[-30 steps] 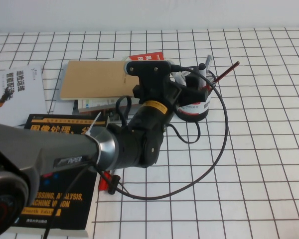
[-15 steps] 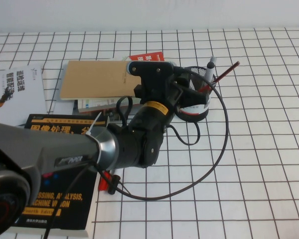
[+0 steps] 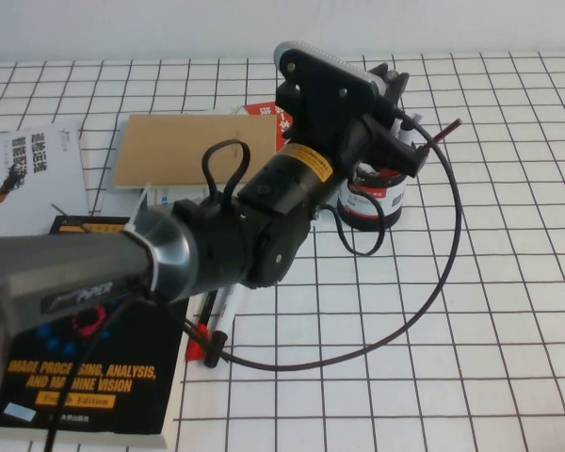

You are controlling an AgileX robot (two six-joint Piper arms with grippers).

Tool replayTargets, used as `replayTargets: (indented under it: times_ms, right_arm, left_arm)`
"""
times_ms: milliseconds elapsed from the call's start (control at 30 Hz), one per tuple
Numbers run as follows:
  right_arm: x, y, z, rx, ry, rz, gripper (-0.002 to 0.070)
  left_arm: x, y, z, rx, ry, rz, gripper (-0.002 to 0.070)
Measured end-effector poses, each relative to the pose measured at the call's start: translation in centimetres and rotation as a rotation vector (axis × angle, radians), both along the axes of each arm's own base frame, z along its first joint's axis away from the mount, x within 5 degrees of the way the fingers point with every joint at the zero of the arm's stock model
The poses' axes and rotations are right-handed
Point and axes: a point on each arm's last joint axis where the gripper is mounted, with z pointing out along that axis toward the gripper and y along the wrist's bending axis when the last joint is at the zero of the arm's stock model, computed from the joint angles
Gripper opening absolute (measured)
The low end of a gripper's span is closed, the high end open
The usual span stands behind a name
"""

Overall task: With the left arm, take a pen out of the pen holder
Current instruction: 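Take a marker out of the pen holder and lay it on the table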

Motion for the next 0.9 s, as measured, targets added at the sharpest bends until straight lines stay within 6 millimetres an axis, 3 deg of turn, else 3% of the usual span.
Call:
replayTargets:
  times_ms: [267,567,900]
  right_arm:
    - [0.0,0.0,0.0,0.000,0.000,0.000,-0.0017]
    - [0.0,0.0,0.0,0.000,0.000,0.000,-0.0016]
    - [0.0,0.0,0.0,0.000,0.000,0.000,-0.0016]
  left_arm:
    - [-1.8,1.2,4.5,0.105,-0.032,-0.037,0.0106]
    - [-5.3,4.2,10.0,0.371,-0.086,-0.069,0.0106]
    - [-8.2,6.9,14.5,0.533,0.202,-0.116,0.0106]
